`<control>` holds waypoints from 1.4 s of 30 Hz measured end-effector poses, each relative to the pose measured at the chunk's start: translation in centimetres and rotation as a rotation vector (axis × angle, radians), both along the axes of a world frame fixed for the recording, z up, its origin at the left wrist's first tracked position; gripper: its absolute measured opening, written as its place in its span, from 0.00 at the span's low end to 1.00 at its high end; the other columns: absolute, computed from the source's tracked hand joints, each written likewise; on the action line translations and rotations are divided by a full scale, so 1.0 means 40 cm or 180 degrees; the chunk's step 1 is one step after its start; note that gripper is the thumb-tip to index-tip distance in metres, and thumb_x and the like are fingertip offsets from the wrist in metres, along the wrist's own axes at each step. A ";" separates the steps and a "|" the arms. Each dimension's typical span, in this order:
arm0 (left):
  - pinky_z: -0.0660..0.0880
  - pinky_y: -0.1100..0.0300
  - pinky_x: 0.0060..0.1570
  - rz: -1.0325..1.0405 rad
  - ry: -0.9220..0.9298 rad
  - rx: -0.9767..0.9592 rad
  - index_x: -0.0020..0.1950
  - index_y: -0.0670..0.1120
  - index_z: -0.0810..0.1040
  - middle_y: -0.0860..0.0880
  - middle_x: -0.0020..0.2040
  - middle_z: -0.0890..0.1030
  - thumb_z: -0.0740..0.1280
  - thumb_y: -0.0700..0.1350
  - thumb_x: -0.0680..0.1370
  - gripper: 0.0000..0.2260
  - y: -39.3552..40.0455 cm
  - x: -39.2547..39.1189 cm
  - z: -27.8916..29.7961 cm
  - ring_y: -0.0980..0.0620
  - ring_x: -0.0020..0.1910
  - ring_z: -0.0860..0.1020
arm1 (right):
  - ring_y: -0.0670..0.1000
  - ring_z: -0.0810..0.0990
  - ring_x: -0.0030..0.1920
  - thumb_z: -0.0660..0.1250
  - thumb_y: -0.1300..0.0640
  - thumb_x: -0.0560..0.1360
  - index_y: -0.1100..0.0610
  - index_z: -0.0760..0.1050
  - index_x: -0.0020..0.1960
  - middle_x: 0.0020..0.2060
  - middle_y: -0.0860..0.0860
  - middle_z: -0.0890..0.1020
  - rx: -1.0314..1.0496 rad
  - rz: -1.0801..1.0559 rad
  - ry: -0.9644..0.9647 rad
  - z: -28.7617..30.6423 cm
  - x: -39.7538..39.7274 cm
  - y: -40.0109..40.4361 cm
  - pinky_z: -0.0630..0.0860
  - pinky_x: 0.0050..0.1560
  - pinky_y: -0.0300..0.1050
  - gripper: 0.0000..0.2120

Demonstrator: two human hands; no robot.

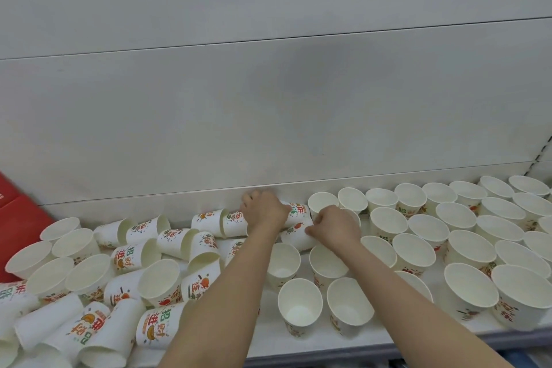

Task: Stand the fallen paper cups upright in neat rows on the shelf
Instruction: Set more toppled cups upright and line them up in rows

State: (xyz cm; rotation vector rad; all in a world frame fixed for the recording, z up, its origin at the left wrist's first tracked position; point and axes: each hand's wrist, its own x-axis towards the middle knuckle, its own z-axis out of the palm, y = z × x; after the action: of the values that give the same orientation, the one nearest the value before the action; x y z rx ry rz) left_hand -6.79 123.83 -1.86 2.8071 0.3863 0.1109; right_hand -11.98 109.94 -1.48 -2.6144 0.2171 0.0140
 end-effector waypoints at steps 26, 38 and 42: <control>0.69 0.57 0.58 -0.1908 0.0081 0.0841 0.64 0.56 0.77 0.55 0.69 0.71 0.60 0.33 0.75 0.23 0.245 -0.007 0.029 0.49 0.67 0.68 | 0.50 0.76 0.43 0.70 0.52 0.74 0.48 0.83 0.44 0.36 0.44 0.83 0.0187 0.1013 -0.1684 -0.008 -0.084 -0.069 0.73 0.41 0.47 0.03; 0.65 0.52 0.66 -0.2235 0.0215 0.1189 0.73 0.60 0.62 0.50 0.70 0.69 0.69 0.61 0.72 0.32 0.250 0.016 -0.013 0.46 0.69 0.66 | 0.52 0.75 0.51 0.67 0.55 0.74 0.50 0.82 0.49 0.45 0.46 0.84 0.0077 0.1359 -0.1200 -0.002 0.022 0.127 0.71 0.52 0.47 0.07; 0.67 0.53 0.66 -0.1990 -0.0178 0.1097 0.72 0.58 0.63 0.52 0.70 0.69 0.70 0.60 0.71 0.32 0.302 0.003 -0.056 0.48 0.68 0.67 | 0.54 0.75 0.52 0.65 0.54 0.74 0.50 0.83 0.48 0.44 0.48 0.85 -0.0150 0.1018 -0.1017 0.006 0.072 0.149 0.72 0.51 0.46 0.08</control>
State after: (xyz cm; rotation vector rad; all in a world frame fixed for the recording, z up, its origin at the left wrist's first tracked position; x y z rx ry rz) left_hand -6.65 135.92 -4.11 3.0989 -0.5803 0.1233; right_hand -9.09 115.88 -1.25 -2.6234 -0.3155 -0.2982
